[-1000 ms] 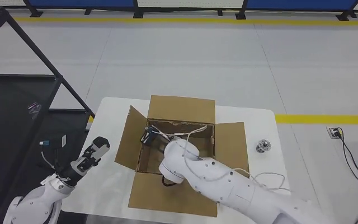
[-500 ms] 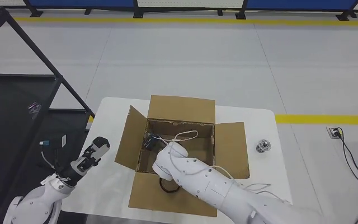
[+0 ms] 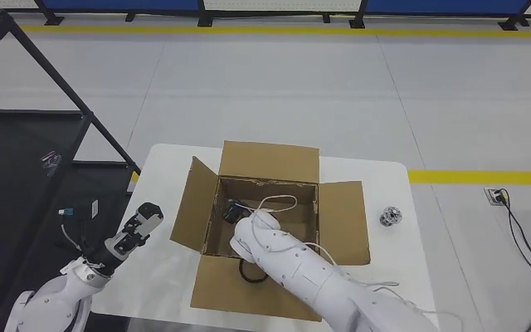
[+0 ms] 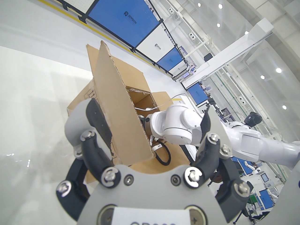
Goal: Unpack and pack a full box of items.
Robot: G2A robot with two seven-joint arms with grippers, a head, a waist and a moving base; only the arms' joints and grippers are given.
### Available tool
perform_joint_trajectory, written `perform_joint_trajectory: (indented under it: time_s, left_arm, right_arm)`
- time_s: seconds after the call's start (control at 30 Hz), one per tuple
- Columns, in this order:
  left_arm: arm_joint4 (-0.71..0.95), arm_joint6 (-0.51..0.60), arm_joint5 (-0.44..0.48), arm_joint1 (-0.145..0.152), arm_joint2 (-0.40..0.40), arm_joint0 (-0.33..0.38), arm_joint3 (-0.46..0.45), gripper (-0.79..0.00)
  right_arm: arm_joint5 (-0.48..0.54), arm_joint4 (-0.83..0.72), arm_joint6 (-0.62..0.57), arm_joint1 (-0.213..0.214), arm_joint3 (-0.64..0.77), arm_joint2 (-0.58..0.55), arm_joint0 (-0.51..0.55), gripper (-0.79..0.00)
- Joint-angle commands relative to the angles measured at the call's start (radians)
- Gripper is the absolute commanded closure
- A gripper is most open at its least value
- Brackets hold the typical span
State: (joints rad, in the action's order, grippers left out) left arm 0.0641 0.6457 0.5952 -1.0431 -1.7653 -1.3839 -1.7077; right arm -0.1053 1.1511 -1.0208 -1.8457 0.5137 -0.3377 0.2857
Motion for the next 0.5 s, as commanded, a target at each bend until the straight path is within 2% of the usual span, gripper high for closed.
perform_joint_trajectory:
  time_s: [0.0,0.13,0.27,0.37,0.47]
  left_arm:
    - [0.000,0.000,0.000,0.000,0.000,0.000,0.000,-0.785]
    - [0.000,0.000,0.000,0.000,0.000,0.000,0.000,-0.785]
    - [0.000,0.000,0.000,0.000,0.000,0.000,0.000,-0.785]
    - [0.000,0.000,0.000,0.000,0.000,0.000,0.000,-0.785]
    - [0.000,0.000,0.000,0.000,0.000,0.000,0.000,-0.785]
  right_arm:
    - [0.003,-0.001,0.007,-0.004,-0.015,-0.008,-0.005,-0.320]
    - [0.013,-0.013,0.032,-0.006,-0.024,-0.036,-0.015,-0.311]
    - [0.029,-0.015,0.044,0.012,0.014,-0.069,-0.017,-0.296]
    - [0.039,0.004,0.032,0.043,0.094,-0.099,-0.002,-0.280]
    - [0.038,0.051,-0.008,0.095,0.238,-0.140,0.040,-0.311]
